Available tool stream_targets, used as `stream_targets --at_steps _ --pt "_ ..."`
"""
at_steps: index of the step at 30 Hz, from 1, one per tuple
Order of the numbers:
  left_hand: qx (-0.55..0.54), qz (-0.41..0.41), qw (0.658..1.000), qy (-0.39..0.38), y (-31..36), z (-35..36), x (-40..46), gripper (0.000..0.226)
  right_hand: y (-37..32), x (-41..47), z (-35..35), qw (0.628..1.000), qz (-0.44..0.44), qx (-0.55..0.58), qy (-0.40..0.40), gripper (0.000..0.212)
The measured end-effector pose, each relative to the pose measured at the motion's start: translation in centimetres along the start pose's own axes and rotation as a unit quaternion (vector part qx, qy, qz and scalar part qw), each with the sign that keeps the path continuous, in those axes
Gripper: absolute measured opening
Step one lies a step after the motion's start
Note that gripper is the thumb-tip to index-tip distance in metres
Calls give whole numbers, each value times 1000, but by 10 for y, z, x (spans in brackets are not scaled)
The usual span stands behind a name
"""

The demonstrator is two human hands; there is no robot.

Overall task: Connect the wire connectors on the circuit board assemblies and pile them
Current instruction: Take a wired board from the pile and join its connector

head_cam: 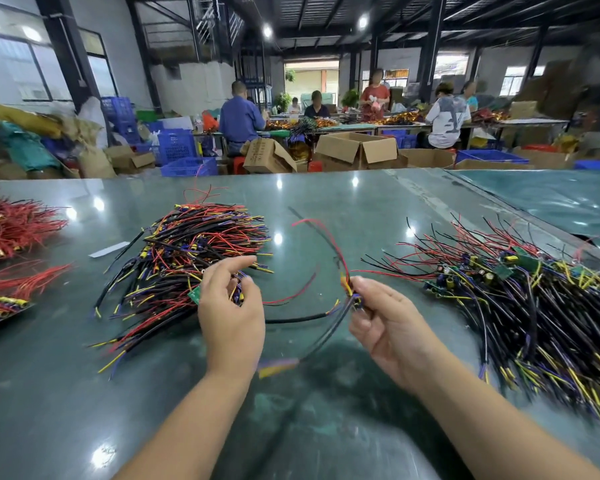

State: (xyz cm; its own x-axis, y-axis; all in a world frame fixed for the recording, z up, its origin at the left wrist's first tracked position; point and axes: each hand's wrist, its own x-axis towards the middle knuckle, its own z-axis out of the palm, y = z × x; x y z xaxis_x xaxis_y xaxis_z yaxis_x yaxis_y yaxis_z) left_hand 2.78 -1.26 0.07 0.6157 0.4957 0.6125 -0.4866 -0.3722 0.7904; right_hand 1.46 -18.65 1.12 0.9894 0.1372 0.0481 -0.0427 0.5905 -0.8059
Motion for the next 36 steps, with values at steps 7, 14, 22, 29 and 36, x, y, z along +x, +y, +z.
stream_targets --at_steps 7,14,22,29,36 --pt "-276 -225 889 -290 27 1 -17 26 4 -3 6 999 19 -26 -20 17" --pt "-210 -234 898 -308 25 7 -26 14 11 -4 3 991 22 -124 -39 25" --pt "-195 -275 927 -161 24 10 -20 24 19 -8 -1 833 -191 -515 -61 59" --pt "-215 -296 913 -183 24 10 -22 30 22 -8 12 557 -473 -682 -33 46" --pt "-367 -383 832 -161 33 2 -10 18 18 -8 10 721 -490 -489 -14 12"
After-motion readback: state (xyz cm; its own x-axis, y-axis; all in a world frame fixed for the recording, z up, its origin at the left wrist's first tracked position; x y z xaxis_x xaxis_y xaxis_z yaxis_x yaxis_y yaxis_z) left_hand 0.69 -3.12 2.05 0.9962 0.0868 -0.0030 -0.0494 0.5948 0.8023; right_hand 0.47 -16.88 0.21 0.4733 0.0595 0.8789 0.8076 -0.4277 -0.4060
